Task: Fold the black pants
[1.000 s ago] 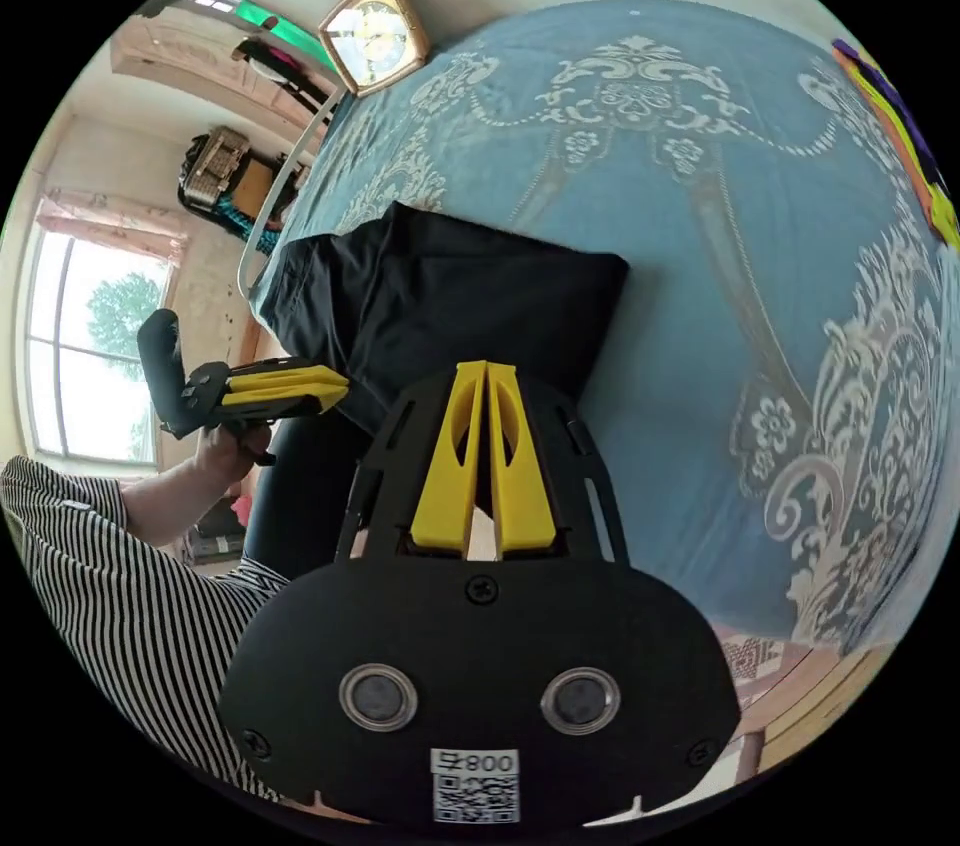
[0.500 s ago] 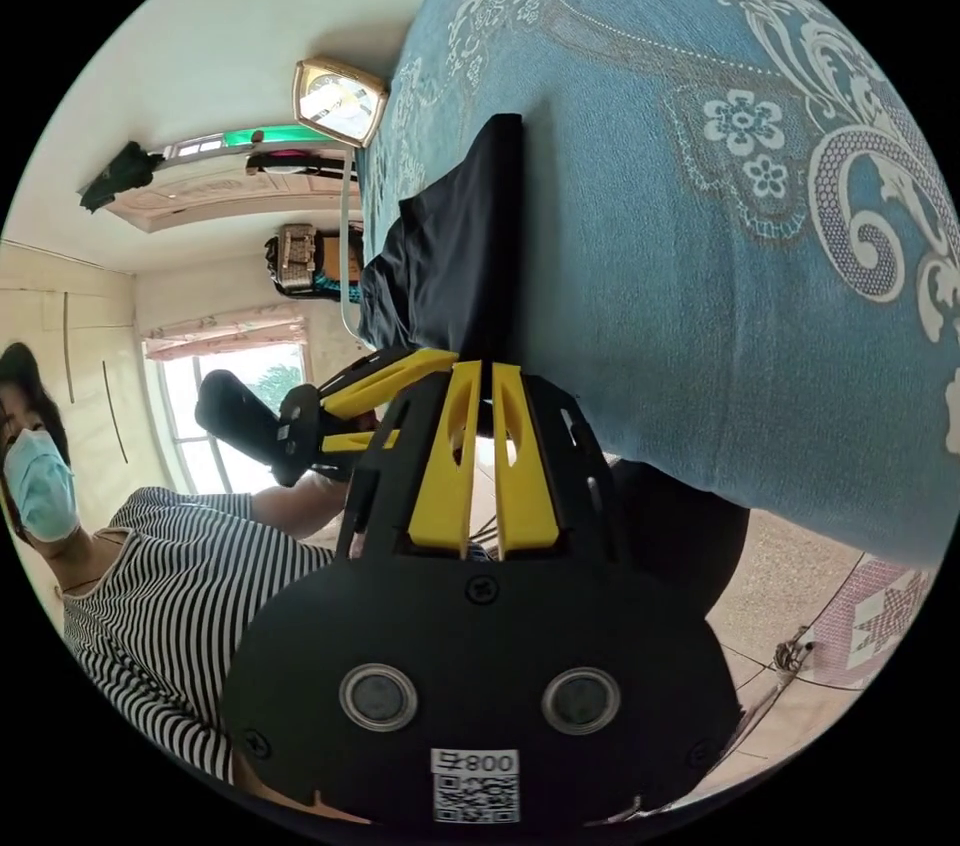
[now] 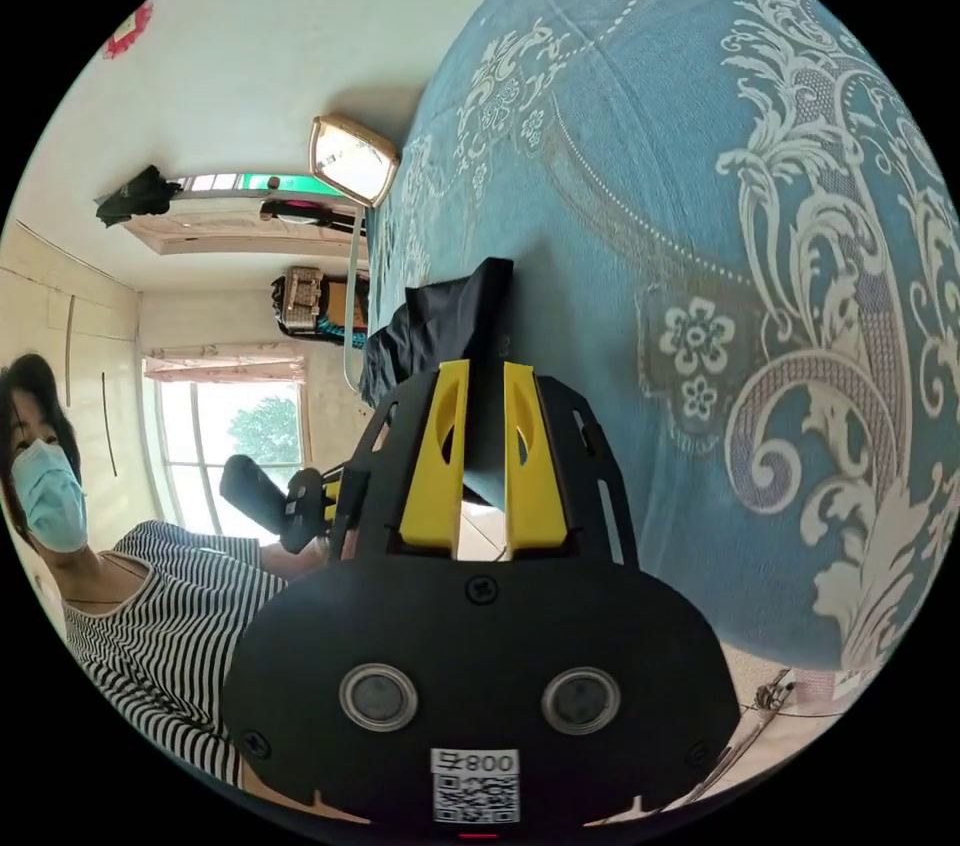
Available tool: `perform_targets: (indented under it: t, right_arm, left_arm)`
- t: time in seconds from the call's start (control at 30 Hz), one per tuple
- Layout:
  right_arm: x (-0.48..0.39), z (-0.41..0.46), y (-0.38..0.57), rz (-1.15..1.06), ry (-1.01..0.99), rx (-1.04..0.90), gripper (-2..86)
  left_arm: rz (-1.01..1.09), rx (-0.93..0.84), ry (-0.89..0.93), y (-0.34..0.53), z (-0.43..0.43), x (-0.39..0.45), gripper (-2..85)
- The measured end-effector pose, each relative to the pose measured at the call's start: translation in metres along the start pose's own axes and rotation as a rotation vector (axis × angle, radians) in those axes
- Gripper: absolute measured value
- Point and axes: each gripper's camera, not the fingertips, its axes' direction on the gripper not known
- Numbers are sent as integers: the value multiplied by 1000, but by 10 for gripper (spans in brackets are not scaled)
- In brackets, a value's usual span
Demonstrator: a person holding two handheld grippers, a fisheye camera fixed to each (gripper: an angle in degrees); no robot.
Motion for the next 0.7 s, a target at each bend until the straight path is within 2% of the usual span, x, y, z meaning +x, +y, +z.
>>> perform_targets:
  t: [0.2, 0.27, 0.4, 0.7]
  right_arm:
    - [12, 24, -55, 57, -102, -10, 88]
    - [10, 35, -66, 77, -59, -48, 76]
    - [7, 44, -73, 101, -96, -63, 43]
    - [-24, -12, -47, 98, -62, 26, 23]
  left_arm:
    - [34, 9, -27, 12, -23, 7, 29]
    - [44, 14, -39, 17, -30, 8, 29]
    - [64, 9, -61, 30, -43, 6, 28]
    - [152, 62, 21, 68, -83, 9, 26]
